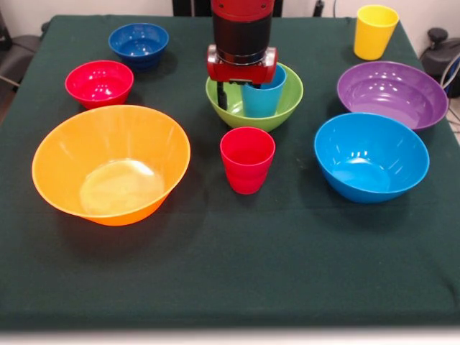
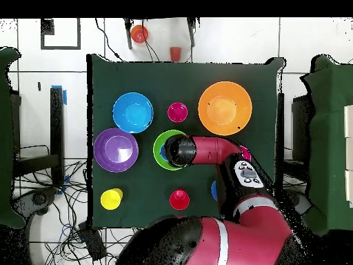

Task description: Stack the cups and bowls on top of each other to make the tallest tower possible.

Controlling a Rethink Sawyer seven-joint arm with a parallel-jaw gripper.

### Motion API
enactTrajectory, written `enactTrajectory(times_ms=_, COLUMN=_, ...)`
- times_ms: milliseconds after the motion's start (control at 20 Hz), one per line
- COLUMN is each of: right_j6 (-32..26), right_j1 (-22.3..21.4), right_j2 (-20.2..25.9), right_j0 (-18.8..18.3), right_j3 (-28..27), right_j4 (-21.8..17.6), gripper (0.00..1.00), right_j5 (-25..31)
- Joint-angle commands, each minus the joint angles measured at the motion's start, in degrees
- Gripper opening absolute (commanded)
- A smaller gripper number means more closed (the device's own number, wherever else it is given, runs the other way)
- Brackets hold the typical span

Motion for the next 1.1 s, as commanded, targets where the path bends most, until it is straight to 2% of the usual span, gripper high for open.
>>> enactTrajectory(times_ms=50, right_j6=0.57, right_j1=3.11, right_j2=1.72, right_j0=-1.13, right_j3=0.43, right_j4=-3.7, gripper=1.0, right_j5=-2.8)
enactTrajectory(times_ms=450, right_j6=1.16, right_j1=-5.55, right_j2=1.29, right_j0=-0.32, right_j3=6.74, right_j4=-1.79, gripper=1.0, right_j5=2.68)
enactTrajectory(times_ms=700, right_j6=0.6, right_j1=-5.07, right_j2=1.32, right_j0=0.42, right_j3=5.71, right_j4=-1.71, gripper=1.0, right_j5=4.02)
enactTrajectory(times_ms=850, right_j6=2.42, right_j1=-6.56, right_j2=1.17, right_j0=0.68, right_j3=7.06, right_j4=-0.31, gripper=1.0, right_j5=4.32)
enactTrajectory(times_ms=1100, right_j6=3.79, right_j1=-9.94, right_j2=-0.36, right_j0=1.47, right_j3=9.78, right_j4=-0.1, gripper=1.0, right_j5=4.77)
